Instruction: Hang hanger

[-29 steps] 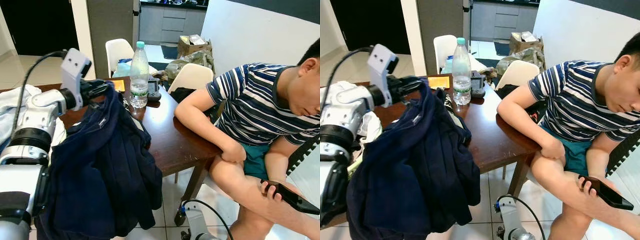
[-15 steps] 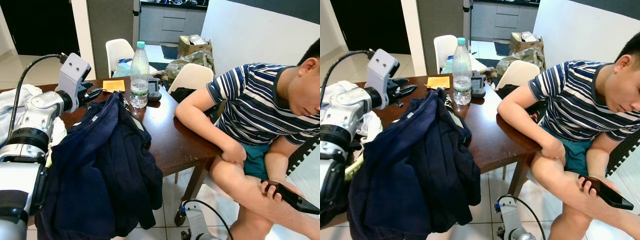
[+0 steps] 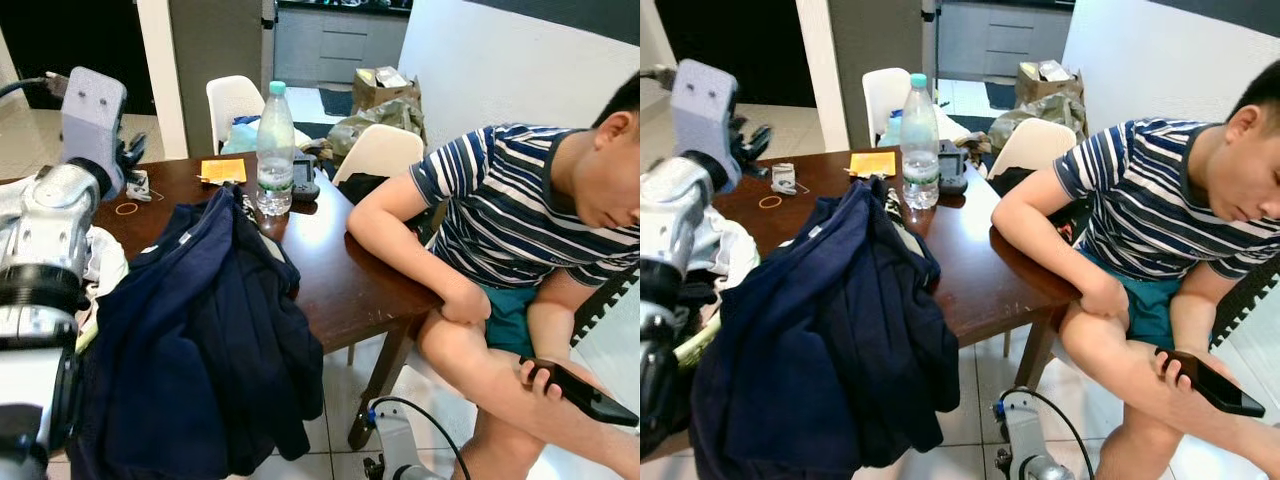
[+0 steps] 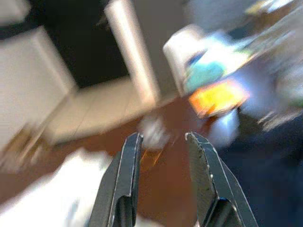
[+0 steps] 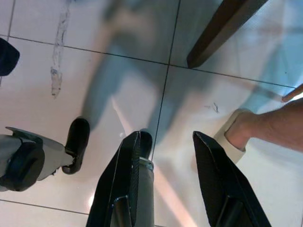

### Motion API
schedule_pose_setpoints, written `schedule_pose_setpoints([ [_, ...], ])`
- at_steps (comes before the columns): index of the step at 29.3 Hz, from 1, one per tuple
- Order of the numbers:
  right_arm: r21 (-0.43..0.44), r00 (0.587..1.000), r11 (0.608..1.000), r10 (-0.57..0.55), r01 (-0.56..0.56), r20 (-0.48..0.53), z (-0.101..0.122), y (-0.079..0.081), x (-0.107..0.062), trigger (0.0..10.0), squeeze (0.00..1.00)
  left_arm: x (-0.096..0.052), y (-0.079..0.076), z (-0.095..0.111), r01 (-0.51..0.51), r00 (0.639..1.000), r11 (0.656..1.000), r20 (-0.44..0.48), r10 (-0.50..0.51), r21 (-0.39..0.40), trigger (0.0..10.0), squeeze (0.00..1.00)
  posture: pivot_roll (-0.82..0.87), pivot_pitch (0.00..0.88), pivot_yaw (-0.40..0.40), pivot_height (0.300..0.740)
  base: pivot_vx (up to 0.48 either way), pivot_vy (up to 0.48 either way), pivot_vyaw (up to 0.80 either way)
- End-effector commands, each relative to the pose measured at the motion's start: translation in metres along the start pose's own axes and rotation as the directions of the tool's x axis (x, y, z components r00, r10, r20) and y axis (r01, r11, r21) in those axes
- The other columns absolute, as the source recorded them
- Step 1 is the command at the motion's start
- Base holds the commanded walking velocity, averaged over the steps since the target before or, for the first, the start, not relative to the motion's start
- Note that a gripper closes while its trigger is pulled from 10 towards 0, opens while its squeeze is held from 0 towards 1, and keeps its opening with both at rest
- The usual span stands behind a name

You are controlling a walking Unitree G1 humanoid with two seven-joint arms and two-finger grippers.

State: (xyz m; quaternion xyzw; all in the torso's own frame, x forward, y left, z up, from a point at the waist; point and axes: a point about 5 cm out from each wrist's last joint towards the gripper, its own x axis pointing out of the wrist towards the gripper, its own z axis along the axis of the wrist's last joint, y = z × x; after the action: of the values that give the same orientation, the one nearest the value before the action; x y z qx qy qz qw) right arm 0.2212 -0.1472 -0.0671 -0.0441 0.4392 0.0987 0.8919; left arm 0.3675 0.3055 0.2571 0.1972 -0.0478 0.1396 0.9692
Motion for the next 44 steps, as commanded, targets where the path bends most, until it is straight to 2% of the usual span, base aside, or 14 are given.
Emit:
schedule_pose_setpoints([
  [1, 0.020, 1.000, 1.000, -0.013, 0.013, 0.002, -0.006, -0.008, -0.002, 10.0, 0.00, -0.003, 0.026, -0.008, -0.118, 0.991, 0.993, -0.062, 0.117, -0.016, 10.0, 0.00, 0.16, 0.000, -0.094, 0.740, 0.000, 0.000, 0.00],
  [3, 0.007, 1.000, 1.000, -0.013, 0.013, -0.007, -0.011, -0.013, -0.004, 10.0, 0.00, -0.012, 0.056, -0.027, -0.210, 0.965, 0.978, -0.160, 0.209, 0.010, 10.0, 0.02, 0.16, 0.000, -0.099, 0.740, 0.000, 0.000, 0.00],
  [5, 0.002, 1.000, 1.000, -0.012, 0.012, -0.009, -0.012, -0.014, -0.004, 10.0, 0.00, -0.019, 0.075, -0.038, -0.261, 0.943, 0.965, -0.208, 0.261, 0.023, 10.0, 1.00, 0.16, 0.000, -0.098, 0.740, 0.000, 0.000, 0.00],
  [9, 0.001, 1.000, 1.000, -0.014, 0.014, -0.008, -0.012, -0.016, -0.005, 10.0, 0.00, -0.036, 0.108, -0.054, -0.340, 0.895, 0.937, -0.282, 0.347, 0.075, 10.0, 1.00, 0.17, 0.000, -0.096, 0.740, 0.000, 0.000, 0.00],
  [16, 0.003, 1.000, 1.000, -0.017, 0.017, -0.012, -0.016, -0.018, -0.006, 10.0, 0.00, -0.043, 0.114, -0.060, -0.322, 0.890, 0.947, -0.336, 0.307, 0.011, 10.0, 1.00, 0.17, 0.000, -0.090, 0.740, 0.000, 0.000, 0.00],
  [17, 0.005, 1.000, 1.000, -0.017, 0.017, -0.014, -0.017, -0.019, -0.006, 10.0, 0.00, -0.043, 0.113, -0.062, -0.314, 0.895, 0.949, -0.345, 0.283, -0.037, 10.0, 0.80, 0.17, 0.000, -0.090, 0.740, 0.000, 0.000, 0.00],
  [18, 0.005, 1.000, 1.000, -0.017, 0.017, -0.015, -0.018, -0.019, -0.006, 10.0, 0.00, -0.043, 0.113, -0.062, -0.310, 0.899, 0.948, -0.347, 0.268, -0.070, 10.0, 0.80, 0.16, 0.000, -0.089, 0.740, 0.000, 0.000, 0.00],
  [19, 0.006, 1.000, 1.000, -0.016, 0.016, -0.015, -0.018, -0.018, -0.006, 10.0, 0.00, -0.042, 0.110, -0.064, -0.298, 0.903, 0.947, -0.357, 0.238, -0.121, 10.0, 0.00, 0.16, 0.000, -0.088, 0.740, 0.000, 0.000, 0.00],
  [27, 0.004, 1.000, 1.000, -0.015, 0.015, -0.011, -0.016, -0.017, -0.006, 10.0, 0.00, -0.042, 0.098, -0.077, -0.229, 0.918, 0.933, -0.382, 0.111, -0.279, 10.0, 0.00, 0.16, 0.000, -0.091, 0.740, 0.000, 0.000, 0.00],
  [34, -0.002, 1.000, 1.000, -0.013, 0.013, -0.005, -0.013, -0.019, -0.006, 10.0, 0.00, -0.042, 0.079, -0.084, -0.199, 0.920, 0.854, -0.392, -0.006, -0.481, 10.0, 0.00, 0.16, 0.000, -0.087, 0.740, 0.000, 0.000, 0.00],
  [40, -0.003, 1.000, 1.000, -0.010, 0.010, 0.000, -0.012, -0.019, -0.006, 10.0, 0.00, -0.043, 0.077, -0.087, -0.221, 0.909, 0.820, -0.416, -0.023, -0.529, 10.0, 0.00, 0.16, 0.000, -0.086, 0.740, 0.000, 0.000, 0.00],
  [41, -0.003, 1.000, 1.000, -0.009, 0.009, 0.001, -0.012, -0.019, -0.006, 10.0, 0.00, -0.043, 0.077, -0.089, -0.231, 0.907, 0.807, -0.421, -0.024, -0.544, 6.2, 0.00, 0.16, 0.000, -0.086, 0.740, 0.000, 0.000, 0.00],
  [42, -0.004, 1.000, 1.000, -0.007, 0.007, 0.002, -0.012, -0.018, -0.006, 10.0, 0.00, -0.044, 0.078, -0.089, -0.240, 0.905, 0.798, -0.425, -0.022, -0.552, 1.5, 0.00, 0.16, 0.000, -0.086, 0.740, 0.000, 0.000, 0.00],
  [44, -0.004, 1.000, 1.000, -0.006, 0.006, 0.003, -0.012, -0.017, -0.005, 10.0, 0.00, -0.044, 0.078, -0.090, -0.245, 0.904, 0.794, -0.428, -0.020, -0.556, 1.5, 0.00, 0.16, 0.000, -0.086, 0.740, 0.000, 0.000, 0.00],
])
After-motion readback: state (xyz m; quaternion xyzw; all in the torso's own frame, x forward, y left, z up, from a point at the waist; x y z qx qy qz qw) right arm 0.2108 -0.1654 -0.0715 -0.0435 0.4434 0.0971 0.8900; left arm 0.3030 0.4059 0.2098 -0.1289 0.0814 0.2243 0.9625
